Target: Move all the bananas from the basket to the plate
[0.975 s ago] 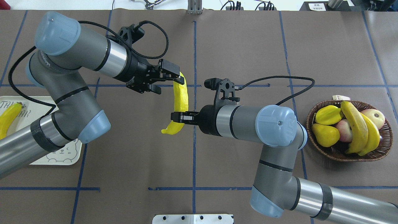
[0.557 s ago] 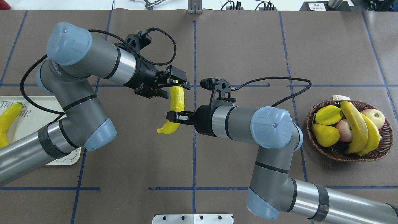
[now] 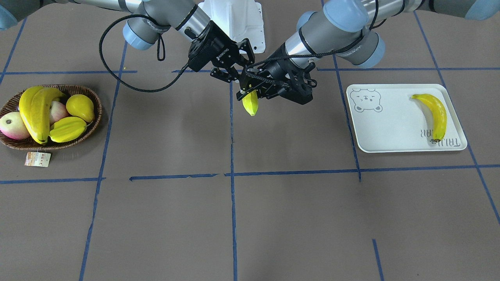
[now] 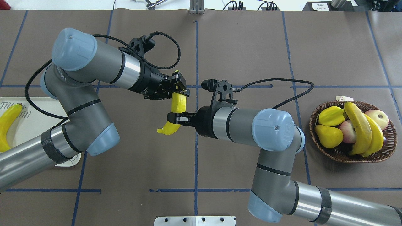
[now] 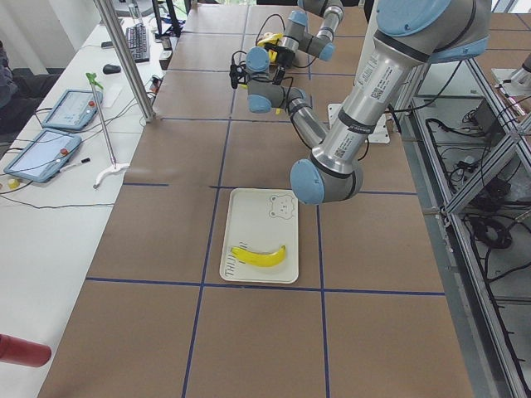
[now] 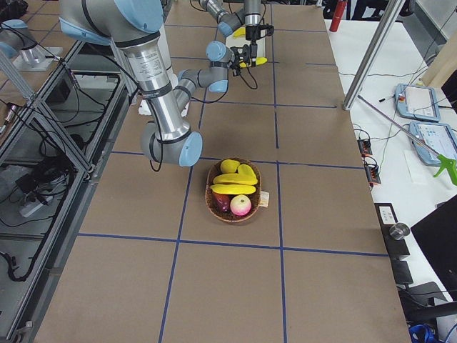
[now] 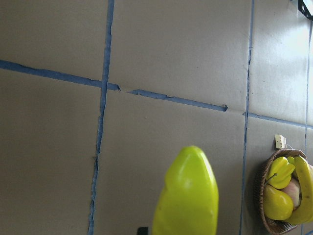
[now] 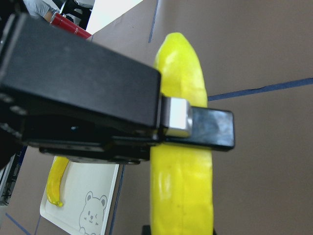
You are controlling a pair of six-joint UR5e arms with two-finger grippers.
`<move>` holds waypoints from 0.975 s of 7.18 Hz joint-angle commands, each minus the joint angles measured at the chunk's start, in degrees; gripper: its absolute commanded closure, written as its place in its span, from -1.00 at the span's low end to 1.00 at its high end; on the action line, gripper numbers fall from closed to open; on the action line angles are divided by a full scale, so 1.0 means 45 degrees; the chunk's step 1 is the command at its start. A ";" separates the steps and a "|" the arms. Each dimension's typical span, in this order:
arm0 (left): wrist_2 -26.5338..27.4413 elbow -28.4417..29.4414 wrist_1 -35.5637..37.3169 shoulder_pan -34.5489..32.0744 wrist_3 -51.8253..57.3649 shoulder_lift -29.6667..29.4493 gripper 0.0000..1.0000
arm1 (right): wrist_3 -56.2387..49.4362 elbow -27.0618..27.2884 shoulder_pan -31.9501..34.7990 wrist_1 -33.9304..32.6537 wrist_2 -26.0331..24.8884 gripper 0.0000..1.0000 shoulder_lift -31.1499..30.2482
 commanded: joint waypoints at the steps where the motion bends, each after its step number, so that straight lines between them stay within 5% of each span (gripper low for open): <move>1: -0.0007 0.0001 -0.0012 -0.0025 0.0001 0.0047 1.00 | 0.0782 0.0020 -0.0001 0.0007 -0.0003 -0.98 -0.0002; 7: 0.0012 -0.0057 0.0123 -0.0181 -0.0019 0.0610 1.00 | 0.0926 0.0175 0.0154 -0.1080 0.0075 -0.99 -0.0178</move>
